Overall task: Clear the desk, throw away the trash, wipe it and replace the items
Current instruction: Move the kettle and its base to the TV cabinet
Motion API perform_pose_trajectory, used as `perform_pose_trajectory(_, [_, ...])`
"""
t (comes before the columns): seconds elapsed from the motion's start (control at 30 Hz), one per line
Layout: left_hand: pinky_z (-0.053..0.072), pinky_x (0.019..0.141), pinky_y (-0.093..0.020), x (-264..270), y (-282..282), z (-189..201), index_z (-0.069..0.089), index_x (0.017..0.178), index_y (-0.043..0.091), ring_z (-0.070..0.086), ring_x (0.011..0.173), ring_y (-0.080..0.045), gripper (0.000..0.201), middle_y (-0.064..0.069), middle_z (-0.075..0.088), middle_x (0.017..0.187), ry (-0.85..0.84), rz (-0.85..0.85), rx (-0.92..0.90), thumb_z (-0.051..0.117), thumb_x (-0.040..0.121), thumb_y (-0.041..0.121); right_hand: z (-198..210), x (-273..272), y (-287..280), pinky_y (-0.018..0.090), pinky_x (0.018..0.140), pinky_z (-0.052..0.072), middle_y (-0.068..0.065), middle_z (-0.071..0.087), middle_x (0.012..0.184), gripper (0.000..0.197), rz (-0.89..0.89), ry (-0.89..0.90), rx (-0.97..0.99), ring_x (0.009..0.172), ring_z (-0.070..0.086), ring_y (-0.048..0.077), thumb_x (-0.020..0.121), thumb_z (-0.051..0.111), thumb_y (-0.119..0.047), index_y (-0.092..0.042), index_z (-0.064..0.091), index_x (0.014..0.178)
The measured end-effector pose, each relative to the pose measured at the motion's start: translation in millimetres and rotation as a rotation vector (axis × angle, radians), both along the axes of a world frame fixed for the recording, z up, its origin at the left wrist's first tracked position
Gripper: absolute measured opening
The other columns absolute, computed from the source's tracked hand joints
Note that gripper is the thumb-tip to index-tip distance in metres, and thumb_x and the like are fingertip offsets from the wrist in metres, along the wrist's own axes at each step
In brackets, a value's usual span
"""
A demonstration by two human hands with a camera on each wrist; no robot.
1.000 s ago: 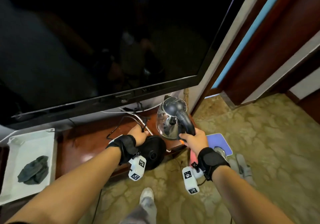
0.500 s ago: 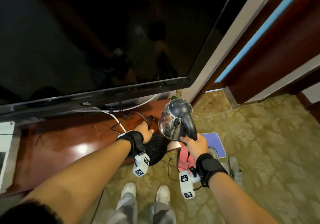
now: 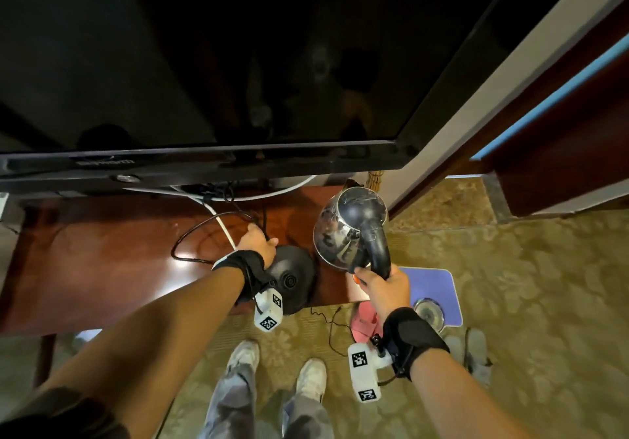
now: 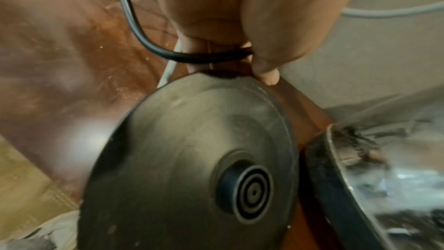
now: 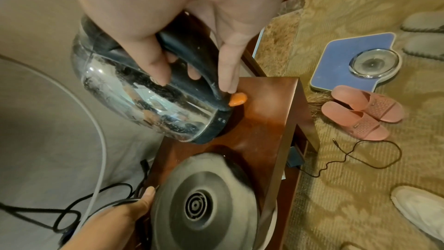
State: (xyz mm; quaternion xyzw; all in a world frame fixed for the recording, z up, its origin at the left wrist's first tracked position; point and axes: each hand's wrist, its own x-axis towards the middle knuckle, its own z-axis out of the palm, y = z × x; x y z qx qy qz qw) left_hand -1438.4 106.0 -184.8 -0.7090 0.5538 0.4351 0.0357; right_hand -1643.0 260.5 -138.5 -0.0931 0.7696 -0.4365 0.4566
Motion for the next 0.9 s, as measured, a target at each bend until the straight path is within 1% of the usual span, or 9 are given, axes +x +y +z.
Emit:
perform_pose_trajectory(0.17, [0.046,0.090,-0.040,13,-10,-27,0.041,0.127,-0.001,0.059,0.112,-0.040,0.048,-0.023,0.063,0.118,0.022,0.091,-0.047,0.061,0.095,0.029,-13,4,-6,0.043,0.092,0.054,0.004,0.075,0.083,0.017,0.011,0.031,-0.025,0.090,0.070,0.025,0.078,0.078,-0.008,-0.020,0.072,0.088])
perform_pose_trajectory(0.33, [0.046,0.090,-0.038,9,-15,-40,0.055,0.118,0.001,0.059,0.110,-0.038,0.039,-0.021,0.064,0.116,0.048,0.173,-0.107,0.062,0.095,0.031,-20,8,-17,0.038,0.083,0.053,-0.002,0.070,0.072,0.016,-0.007,0.055,-0.028,0.076,0.064,0.019,0.078,0.079,-0.008,-0.020,0.071,0.084])
perform_pose_trajectory(0.4, [0.045,0.089,-0.037,6,-18,-43,0.058,0.117,0.000,0.059,0.111,-0.038,0.041,-0.021,0.065,0.116,0.010,0.169,-0.114,0.060,0.096,0.035,-22,7,-19,0.035,0.081,0.051,-0.003,0.070,0.074,0.016,-0.022,0.053,-0.025,0.075,0.064,0.015,0.079,0.079,-0.009,-0.020,0.071,0.085])
perform_pose_trajectory(0.5, [0.044,0.095,-0.037,6,-23,-47,0.059,0.126,0.003,0.056,0.119,-0.038,0.049,-0.019,0.063,0.125,-0.010,0.202,-0.094,0.057,0.096,0.042,-25,6,-18,0.031,0.081,0.047,-0.002,0.072,0.082,0.017,-0.029,0.050,-0.018,0.080,0.063,0.009,0.081,0.079,-0.011,-0.016,0.072,0.095])
perform_pose_trajectory(0.57, [0.044,0.095,-0.037,9,-25,-49,0.061,0.124,0.005,0.056,0.118,-0.038,0.048,-0.018,0.063,0.125,-0.013,0.239,-0.090,0.057,0.095,0.044,-27,5,-18,0.030,0.081,0.046,-0.002,0.072,0.084,0.019,-0.036,0.053,-0.013,0.081,0.063,0.007,0.081,0.079,-0.013,-0.014,0.072,0.099])
perform_pose_trajectory(0.7, [0.045,0.087,-0.036,18,-27,-49,0.065,0.104,0.005,0.061,0.106,-0.038,0.042,-0.018,0.067,0.109,0.014,0.270,-0.084,0.057,0.095,0.045,-33,5,-19,0.029,0.081,0.045,-0.002,0.072,0.085,0.022,-0.033,0.089,0.022,0.081,0.063,0.005,0.081,0.079,-0.017,-0.015,0.071,0.101])
perform_pose_trajectory(0.77, [0.047,0.083,-0.032,19,-31,-51,0.065,0.098,0.006,0.064,0.099,-0.036,0.043,-0.016,0.069,0.102,0.032,0.273,-0.082,0.056,0.094,0.048,-37,5,-20,0.028,0.081,0.045,-0.001,0.072,0.086,0.024,-0.038,0.117,0.031,0.083,0.065,0.010,0.081,0.080,-0.016,-0.014,0.071,0.102])
perform_pose_trajectory(0.83, [0.055,0.085,-0.037,22,-35,-58,0.065,0.092,0.008,0.069,0.089,-0.035,0.044,-0.015,0.072,0.096,0.033,0.278,-0.073,0.058,0.091,0.052,-39,6,-23,0.028,0.079,0.044,0.002,0.072,0.086,0.023,-0.042,0.138,0.047,0.086,0.066,0.017,0.080,0.080,-0.017,-0.014,0.071,0.102])
perform_pose_trajectory(0.9, [0.058,0.081,-0.042,25,-39,-66,0.063,0.080,0.011,0.071,0.081,-0.034,0.042,-0.014,0.072,0.087,0.050,0.306,-0.051,0.060,0.089,0.052,-39,5,-29,0.028,0.078,0.045,0.003,0.073,0.084,0.022,-0.050,0.152,0.048,0.087,0.067,0.021,0.079,0.080,-0.019,-0.014,0.072,0.099])
